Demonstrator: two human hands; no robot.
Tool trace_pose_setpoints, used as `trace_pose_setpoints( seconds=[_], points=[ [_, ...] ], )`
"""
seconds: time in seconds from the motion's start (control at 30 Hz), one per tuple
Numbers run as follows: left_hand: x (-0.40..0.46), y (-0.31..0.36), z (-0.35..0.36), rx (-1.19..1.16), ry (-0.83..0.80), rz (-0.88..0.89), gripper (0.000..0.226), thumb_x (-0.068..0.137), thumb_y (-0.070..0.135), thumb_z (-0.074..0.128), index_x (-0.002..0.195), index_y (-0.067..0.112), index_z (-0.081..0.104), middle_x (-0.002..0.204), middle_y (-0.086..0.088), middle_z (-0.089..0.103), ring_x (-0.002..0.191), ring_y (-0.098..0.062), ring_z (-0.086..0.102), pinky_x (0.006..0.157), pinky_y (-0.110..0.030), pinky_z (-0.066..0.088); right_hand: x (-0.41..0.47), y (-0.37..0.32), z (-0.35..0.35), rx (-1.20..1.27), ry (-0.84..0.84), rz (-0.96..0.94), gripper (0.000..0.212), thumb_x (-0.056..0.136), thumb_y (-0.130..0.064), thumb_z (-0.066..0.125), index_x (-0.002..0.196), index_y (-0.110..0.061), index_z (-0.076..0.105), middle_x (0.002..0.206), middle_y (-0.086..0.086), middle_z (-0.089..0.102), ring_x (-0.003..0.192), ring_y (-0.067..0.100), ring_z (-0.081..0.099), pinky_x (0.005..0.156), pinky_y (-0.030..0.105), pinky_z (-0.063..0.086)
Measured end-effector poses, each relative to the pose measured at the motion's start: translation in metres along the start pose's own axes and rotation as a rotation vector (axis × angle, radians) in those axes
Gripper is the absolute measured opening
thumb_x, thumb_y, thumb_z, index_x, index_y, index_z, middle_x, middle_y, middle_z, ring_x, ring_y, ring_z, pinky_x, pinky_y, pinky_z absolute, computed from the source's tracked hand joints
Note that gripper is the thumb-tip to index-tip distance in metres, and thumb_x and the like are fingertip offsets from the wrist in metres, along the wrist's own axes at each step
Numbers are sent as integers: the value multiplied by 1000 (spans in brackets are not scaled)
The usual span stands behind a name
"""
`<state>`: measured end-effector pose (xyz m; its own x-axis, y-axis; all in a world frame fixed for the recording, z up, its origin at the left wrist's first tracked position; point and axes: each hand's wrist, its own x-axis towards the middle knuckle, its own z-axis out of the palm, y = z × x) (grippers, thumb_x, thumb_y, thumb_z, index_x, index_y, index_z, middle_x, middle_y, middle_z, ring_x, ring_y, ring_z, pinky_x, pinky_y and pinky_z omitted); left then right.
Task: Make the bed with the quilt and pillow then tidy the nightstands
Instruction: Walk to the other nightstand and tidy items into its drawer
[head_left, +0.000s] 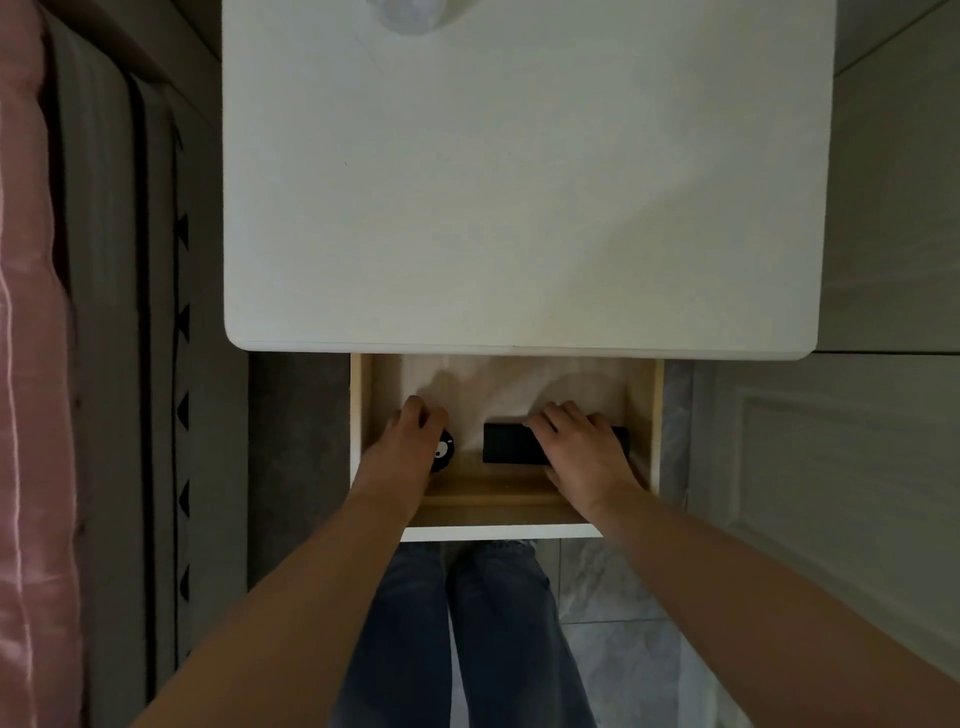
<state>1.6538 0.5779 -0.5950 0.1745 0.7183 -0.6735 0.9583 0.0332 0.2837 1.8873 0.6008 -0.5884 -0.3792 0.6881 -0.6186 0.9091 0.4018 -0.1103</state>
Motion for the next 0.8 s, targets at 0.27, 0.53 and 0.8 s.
trace_pose_setpoints(
  seconds=[0.27,0.53,0.8],
  points=[
    [-2,3,2,100,89,-78,67,76,18,77,132,26,42,132,-3,38,113,-20,47,81,-31,52,-2,-3,0,45,-42,-25,55,77,-12,71,129,-19,54,127,5,55,117,27,52,89,44,49],
    [-20,14,-5,-85,9,-117,56,89,21,62,140,26,42,143,0,35,126,-21,43,95,-36,50,-18,6,-16,213,-115,-128,63,88,-4,55,146,-24,42,148,1,45,132,23,44,108,38,38],
    [-58,40,-77,-485,96,-168,20,95,26,54,113,30,60,116,3,57,91,-13,60,79,-32,56,-44,-25,-101,475,234,-95,52,89,-7,54,136,-30,51,125,-7,54,110,11,53,94,26,48]
  ],
)
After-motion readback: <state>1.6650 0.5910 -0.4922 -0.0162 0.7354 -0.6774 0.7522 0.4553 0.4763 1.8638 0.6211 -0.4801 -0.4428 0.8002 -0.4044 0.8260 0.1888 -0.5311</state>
